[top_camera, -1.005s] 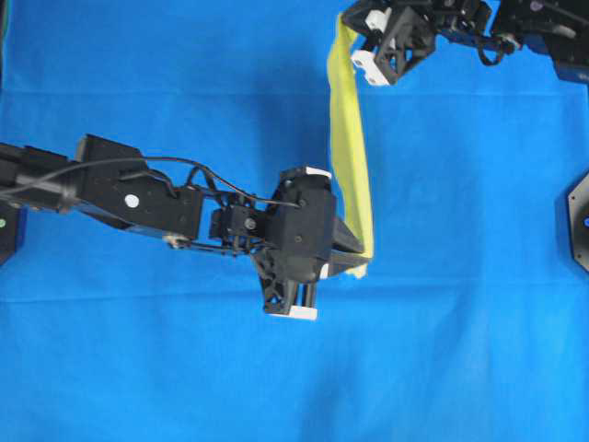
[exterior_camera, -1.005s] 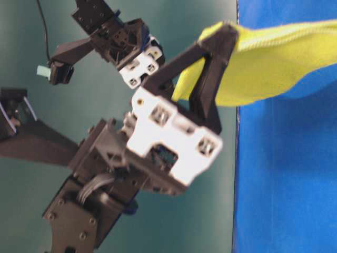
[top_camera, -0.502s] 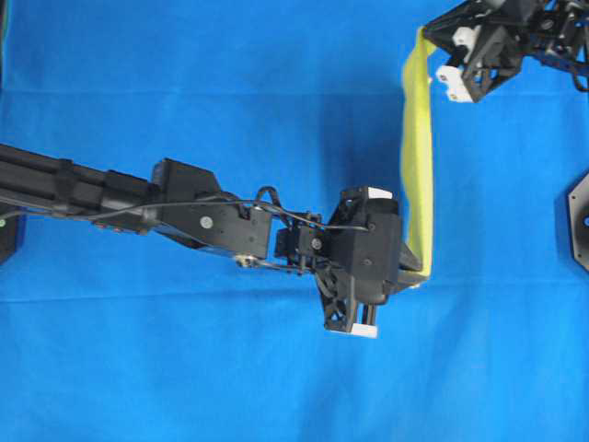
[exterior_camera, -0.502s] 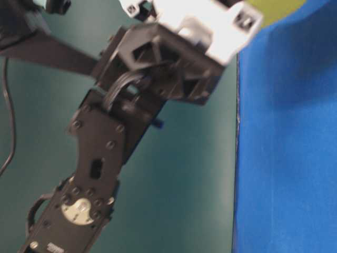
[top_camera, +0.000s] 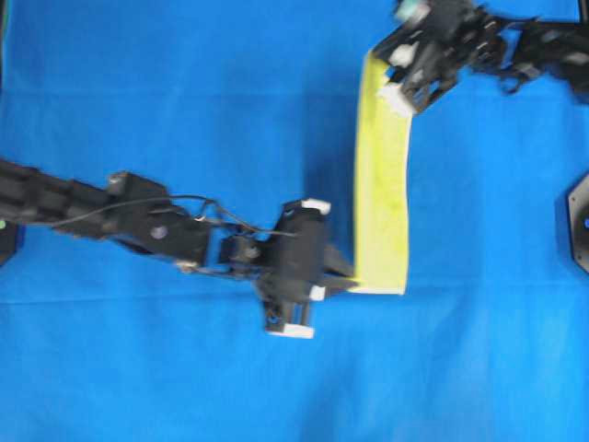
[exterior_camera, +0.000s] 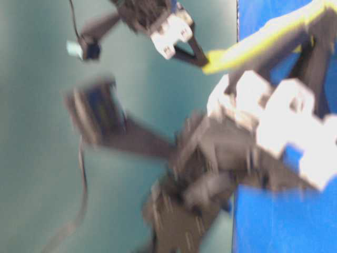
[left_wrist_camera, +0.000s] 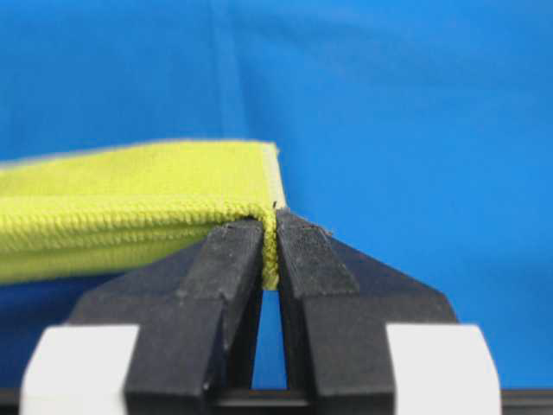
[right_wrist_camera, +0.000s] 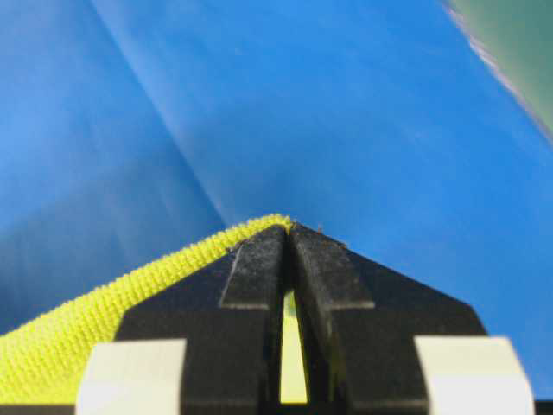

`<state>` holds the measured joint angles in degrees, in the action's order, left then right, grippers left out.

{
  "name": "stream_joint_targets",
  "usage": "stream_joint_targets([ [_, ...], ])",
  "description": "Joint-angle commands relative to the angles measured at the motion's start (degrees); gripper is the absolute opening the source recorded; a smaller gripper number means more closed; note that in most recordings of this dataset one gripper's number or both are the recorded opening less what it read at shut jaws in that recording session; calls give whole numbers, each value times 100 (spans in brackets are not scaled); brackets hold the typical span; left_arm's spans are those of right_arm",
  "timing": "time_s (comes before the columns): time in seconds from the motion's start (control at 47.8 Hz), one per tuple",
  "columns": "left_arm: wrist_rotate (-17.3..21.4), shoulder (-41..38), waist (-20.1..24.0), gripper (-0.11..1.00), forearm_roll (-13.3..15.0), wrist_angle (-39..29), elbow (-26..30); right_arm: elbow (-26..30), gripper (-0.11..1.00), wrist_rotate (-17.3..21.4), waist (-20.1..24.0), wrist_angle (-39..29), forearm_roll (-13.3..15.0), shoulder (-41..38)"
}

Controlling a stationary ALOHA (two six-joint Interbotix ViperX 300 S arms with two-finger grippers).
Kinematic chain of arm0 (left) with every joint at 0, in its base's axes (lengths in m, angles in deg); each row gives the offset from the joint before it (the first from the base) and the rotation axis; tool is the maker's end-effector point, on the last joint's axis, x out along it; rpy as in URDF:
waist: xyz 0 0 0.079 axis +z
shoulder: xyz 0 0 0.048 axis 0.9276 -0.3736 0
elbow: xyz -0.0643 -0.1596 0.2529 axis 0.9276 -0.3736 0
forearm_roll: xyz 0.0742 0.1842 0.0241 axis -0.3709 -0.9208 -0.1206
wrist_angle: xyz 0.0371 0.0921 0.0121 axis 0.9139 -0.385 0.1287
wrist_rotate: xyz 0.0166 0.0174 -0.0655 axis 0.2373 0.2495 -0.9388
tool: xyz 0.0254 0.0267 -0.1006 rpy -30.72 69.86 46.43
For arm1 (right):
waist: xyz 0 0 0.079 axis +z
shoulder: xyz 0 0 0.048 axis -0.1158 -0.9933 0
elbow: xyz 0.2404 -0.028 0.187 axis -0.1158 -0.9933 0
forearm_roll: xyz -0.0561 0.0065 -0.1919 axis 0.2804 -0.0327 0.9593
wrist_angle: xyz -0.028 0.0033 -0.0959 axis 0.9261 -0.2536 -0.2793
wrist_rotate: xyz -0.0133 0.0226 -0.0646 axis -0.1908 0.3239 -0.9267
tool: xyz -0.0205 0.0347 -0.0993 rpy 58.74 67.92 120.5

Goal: Fold the yellow towel.
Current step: 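Lay the rotated strip down on the table with both grippers, then open both grippers and retract them to the sides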

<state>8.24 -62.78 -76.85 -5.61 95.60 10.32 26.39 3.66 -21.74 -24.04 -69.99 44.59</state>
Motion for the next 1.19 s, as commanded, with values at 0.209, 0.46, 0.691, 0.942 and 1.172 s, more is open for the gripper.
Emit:
stream_joint_targets([
  [0.209,-439,536,-220,3,0,387,-817,967,2,0,264,70,26,-589],
  [0.46,-422,554,-255,2,0,334,-835,984,2,9,352,62,18,-686],
  [0.691,-422,562,-237,3,0,202,-853,976,3,9,334,62,18,-686],
  [0.942,-334,589,-229,10,-9,229,-826,940,39,-9,352,53,35,-686],
  [1.172,-334,914,-229,75,0,-9,-896,870,61,-35,378,53,35,-615],
])
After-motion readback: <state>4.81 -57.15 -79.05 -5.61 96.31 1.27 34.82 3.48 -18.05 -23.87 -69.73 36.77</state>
